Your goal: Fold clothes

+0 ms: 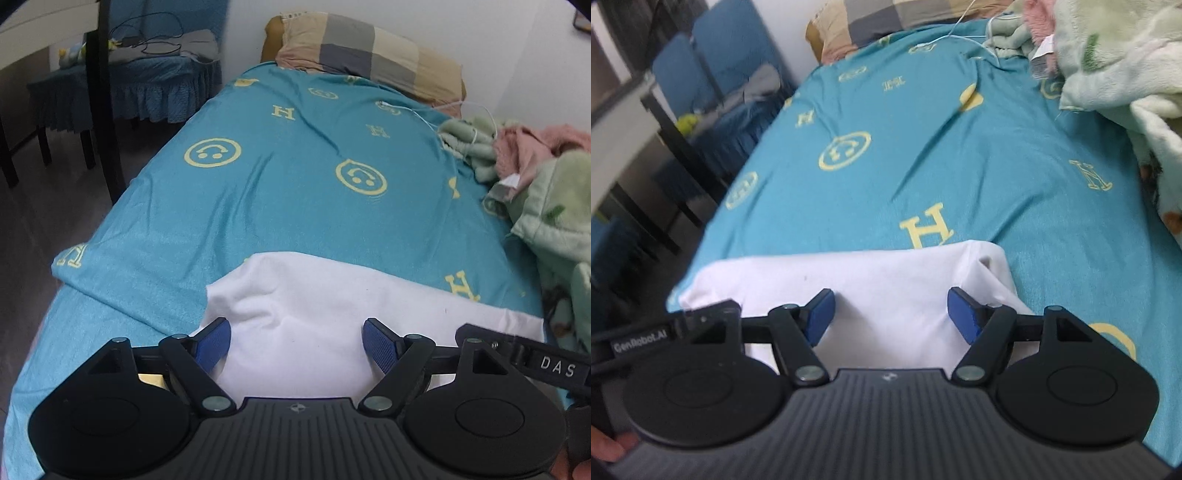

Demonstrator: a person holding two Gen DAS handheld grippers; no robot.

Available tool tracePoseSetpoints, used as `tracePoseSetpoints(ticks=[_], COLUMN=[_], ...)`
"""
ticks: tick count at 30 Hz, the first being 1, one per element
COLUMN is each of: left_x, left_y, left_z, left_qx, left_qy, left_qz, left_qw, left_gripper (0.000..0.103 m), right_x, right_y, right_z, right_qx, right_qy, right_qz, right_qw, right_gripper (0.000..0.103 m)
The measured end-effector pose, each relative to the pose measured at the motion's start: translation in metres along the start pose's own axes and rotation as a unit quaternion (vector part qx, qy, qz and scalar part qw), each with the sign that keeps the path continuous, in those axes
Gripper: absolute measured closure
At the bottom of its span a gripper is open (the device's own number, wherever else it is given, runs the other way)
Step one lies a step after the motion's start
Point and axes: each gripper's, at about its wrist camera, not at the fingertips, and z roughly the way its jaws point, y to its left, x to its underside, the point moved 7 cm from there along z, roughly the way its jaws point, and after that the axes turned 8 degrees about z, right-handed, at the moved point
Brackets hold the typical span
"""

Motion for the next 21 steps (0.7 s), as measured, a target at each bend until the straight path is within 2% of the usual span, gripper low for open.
tracePoseSetpoints(ticks=[4,10,17,21], left_x=[0.001,0.014,0.050,0.064], left_y=[-0.008,-0.027,-0.032,-0.027], left_z=[-0.016,-0.067,-0.111,-0.104], left_qx=[0.011,0.011,-0.006,-0.007], left_qy=[-0.005,-0.030,-0.030,0.000], left_qz=[0.005,0.029,0.047,0.036], left_qw=[0.9999,0.9991,0.9984,0.9993], left_gripper=[0.022,0.022,0.022,0.022], right_x=[-0.001,0.015,0.042,0.060], right_y=[0.004,0.010,0.014,0.014], right_z=[-0.019,-0.067,-0.107,-0.101], right_qx=[-0.012,-0.026,-0.027,0.000], right_qy=[-0.017,-0.041,-0.024,0.007], right_qz=[0.002,-0.003,-0.032,-0.056], right_qw=[1.000,0.999,0.999,0.998], right_gripper=[0.033,0.033,0.033,0.033])
